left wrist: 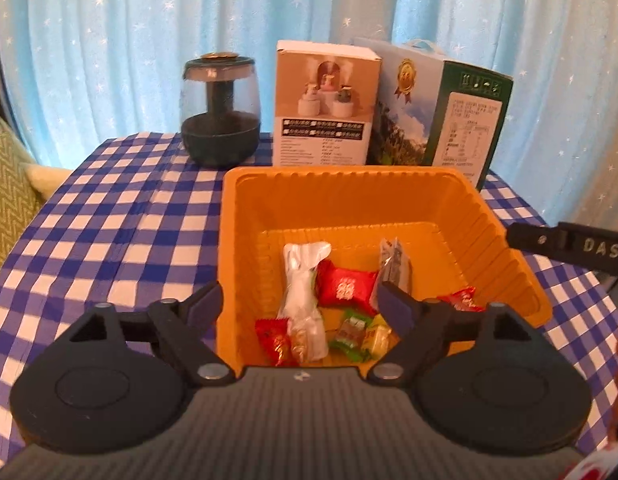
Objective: Organize snacks
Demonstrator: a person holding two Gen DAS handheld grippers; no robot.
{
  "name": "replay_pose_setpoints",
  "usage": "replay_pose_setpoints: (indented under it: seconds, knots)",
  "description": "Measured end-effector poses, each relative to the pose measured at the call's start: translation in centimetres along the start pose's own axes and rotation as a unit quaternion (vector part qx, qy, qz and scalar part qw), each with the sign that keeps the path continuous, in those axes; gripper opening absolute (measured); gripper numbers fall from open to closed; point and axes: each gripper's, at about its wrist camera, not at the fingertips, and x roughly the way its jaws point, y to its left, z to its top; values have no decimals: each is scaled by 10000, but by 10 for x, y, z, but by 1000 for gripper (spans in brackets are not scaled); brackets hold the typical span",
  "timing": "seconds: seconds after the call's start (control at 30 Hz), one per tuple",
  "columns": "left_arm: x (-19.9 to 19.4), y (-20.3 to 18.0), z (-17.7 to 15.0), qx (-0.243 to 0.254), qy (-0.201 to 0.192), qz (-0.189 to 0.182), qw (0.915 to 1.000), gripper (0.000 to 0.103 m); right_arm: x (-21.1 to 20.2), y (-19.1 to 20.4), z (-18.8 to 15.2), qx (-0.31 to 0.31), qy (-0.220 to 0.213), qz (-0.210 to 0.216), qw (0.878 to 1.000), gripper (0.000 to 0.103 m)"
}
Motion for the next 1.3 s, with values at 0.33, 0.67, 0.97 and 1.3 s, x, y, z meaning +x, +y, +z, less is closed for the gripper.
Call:
replay_pose_setpoints:
  seconds: [0.33, 0.67, 0.97, 1.3]
  knots:
    - [-29, -4, -13, 103, -205, 154, 9996, 98, -20, 1, -13, -450, 244, 54, 9987, 65]
    - [-72, 4, -36, -141, -189, 155, 9996, 100, -64, -5, -32, -554, 240, -87, 9981, 85]
    - [-125, -5, -71, -312, -81, 393, 9987, 100, -115, 5, -62, -754, 397, -46, 9964, 86]
    - [-214, -14, -107, -446, -122, 495, 9977, 99, -199, 7, -85, -541, 661, 224, 9961, 86]
